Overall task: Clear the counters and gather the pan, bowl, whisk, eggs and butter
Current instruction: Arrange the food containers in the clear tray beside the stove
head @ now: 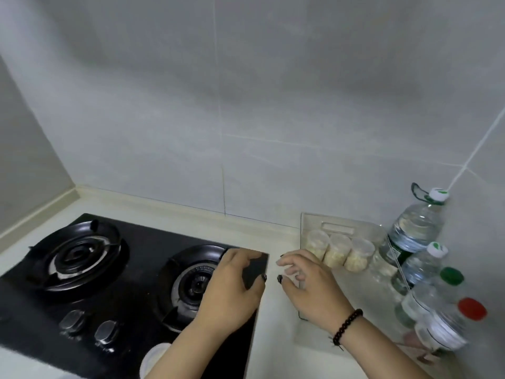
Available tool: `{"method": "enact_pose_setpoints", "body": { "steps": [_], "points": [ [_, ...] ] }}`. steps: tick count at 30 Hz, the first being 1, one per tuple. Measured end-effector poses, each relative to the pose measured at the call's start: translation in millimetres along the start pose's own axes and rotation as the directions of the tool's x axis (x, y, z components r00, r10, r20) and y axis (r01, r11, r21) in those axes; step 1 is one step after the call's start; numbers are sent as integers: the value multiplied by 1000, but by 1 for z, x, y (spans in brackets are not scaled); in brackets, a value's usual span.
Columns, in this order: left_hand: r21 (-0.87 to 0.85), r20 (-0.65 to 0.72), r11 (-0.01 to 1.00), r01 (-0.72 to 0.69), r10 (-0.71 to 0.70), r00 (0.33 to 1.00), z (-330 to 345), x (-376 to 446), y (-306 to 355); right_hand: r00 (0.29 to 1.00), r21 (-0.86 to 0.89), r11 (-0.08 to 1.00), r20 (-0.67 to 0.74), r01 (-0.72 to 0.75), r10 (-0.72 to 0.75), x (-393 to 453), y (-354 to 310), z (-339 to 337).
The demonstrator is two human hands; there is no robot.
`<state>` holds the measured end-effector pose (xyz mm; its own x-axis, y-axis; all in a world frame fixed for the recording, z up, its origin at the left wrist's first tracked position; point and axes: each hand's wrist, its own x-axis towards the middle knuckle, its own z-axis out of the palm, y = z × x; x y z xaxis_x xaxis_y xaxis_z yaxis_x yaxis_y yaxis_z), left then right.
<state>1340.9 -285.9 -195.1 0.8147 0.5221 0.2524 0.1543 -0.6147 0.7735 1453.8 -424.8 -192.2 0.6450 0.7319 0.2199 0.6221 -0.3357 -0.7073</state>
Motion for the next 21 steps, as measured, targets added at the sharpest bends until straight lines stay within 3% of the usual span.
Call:
{"method": "enact_pose_setpoints", "body": {
  "steps": [6,12,21],
  "points": [
    [3,-137,991,134,-132,982,-57,-50,-36,977,22,994,183,106,-109,-7,-43,51],
    [-9,-257,954,299,-291,921,-94,-97,-75,908,-7,979,377,203,-186,-16,-77,100],
    [-53,-223,915,399,-401,889,-100,-163,-117,763,-180,937,635,299,-122,-31,-86,162]
  ]
}}
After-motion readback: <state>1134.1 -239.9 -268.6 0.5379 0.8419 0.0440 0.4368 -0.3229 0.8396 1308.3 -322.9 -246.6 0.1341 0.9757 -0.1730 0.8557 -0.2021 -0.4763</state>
